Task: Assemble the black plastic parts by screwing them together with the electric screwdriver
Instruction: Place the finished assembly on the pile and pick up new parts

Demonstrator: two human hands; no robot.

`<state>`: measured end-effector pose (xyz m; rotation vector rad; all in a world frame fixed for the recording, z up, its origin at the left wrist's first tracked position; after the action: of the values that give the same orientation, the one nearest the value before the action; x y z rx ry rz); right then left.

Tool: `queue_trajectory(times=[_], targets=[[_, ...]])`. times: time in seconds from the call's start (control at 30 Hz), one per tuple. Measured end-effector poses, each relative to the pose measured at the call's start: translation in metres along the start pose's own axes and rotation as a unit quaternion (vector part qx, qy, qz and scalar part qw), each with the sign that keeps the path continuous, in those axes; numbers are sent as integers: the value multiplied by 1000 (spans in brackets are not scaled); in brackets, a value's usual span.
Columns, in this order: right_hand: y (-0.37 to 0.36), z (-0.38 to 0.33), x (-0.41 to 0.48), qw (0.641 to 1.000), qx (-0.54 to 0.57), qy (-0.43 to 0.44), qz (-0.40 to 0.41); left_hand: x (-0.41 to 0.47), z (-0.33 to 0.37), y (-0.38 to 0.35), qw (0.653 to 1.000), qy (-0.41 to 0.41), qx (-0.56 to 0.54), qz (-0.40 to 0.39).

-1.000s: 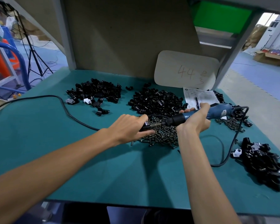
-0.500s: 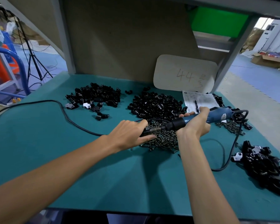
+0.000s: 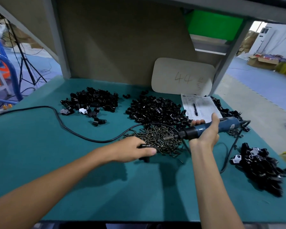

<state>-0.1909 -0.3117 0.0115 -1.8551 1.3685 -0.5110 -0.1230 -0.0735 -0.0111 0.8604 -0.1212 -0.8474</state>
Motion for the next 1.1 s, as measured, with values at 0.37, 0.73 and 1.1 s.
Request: queue_trajectory(times=[0.37,0.73,1.1], targets=[[95,3,29,780,-618,59,-77,7,-7,4,996,46,52,65],[27,3,-75,768,-396,55,-501,10,71,4,981,-82,87,150],[128,-82,5,775,-548,129,-286,34,2,7,982,-23,93,164]])
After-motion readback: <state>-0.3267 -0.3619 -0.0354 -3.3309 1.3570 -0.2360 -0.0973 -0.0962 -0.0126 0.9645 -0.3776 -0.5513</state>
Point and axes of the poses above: each hand's wrist, its own x-axis towards the middle knuckle, its own y-axis out of the back of the hand, z = x × y, the point moved 6 cm from there along x, towards the middle knuckle, and after that the axes turned 14 degrees about y, right-handed, at the moved point
